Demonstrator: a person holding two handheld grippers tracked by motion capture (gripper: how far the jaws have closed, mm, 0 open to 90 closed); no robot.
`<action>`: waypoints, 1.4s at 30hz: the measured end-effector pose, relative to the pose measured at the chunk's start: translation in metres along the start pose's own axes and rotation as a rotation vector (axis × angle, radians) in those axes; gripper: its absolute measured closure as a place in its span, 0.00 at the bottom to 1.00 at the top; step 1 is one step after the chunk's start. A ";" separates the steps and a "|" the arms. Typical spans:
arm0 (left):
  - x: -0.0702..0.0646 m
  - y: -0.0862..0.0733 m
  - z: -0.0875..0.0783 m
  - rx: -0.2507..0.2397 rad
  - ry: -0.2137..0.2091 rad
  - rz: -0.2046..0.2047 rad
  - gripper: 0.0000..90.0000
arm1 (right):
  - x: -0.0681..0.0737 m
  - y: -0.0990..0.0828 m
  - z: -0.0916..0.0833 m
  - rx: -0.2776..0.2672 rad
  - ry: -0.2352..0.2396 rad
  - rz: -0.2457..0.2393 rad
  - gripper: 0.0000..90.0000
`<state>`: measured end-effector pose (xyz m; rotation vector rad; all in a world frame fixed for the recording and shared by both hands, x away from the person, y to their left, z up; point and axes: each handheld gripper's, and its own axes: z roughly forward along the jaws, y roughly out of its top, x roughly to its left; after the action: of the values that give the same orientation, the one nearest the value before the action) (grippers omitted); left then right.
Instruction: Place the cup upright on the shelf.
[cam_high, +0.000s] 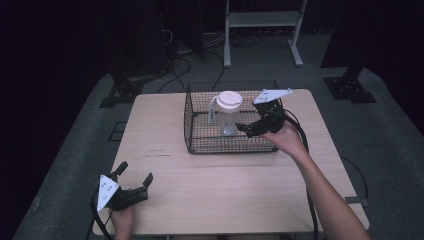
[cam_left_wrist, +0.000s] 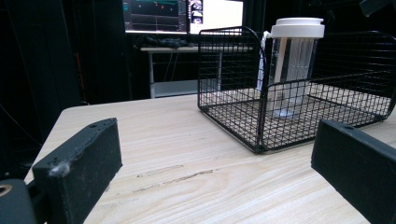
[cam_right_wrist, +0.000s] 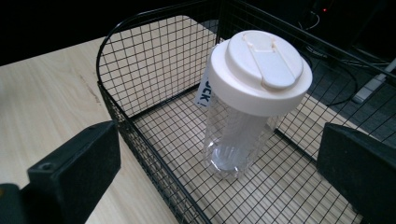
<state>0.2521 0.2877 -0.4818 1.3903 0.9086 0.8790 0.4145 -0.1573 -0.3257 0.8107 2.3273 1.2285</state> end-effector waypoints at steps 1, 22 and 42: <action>0.000 0.000 0.000 0.000 0.001 0.001 0.01 | 0.001 -0.003 -0.002 -0.003 -0.002 0.000 0.00; -0.001 0.000 0.000 0.000 0.003 0.004 0.01 | 0.013 -0.030 -0.014 0.017 0.016 -0.008 0.00; -0.001 0.000 0.000 0.003 0.001 0.008 0.01 | 0.020 -0.052 -0.030 0.025 0.023 -0.008 0.00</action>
<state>0.2519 0.2866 -0.4817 1.3972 0.9058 0.8852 0.3664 -0.1860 -0.3541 0.7992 2.3665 1.2138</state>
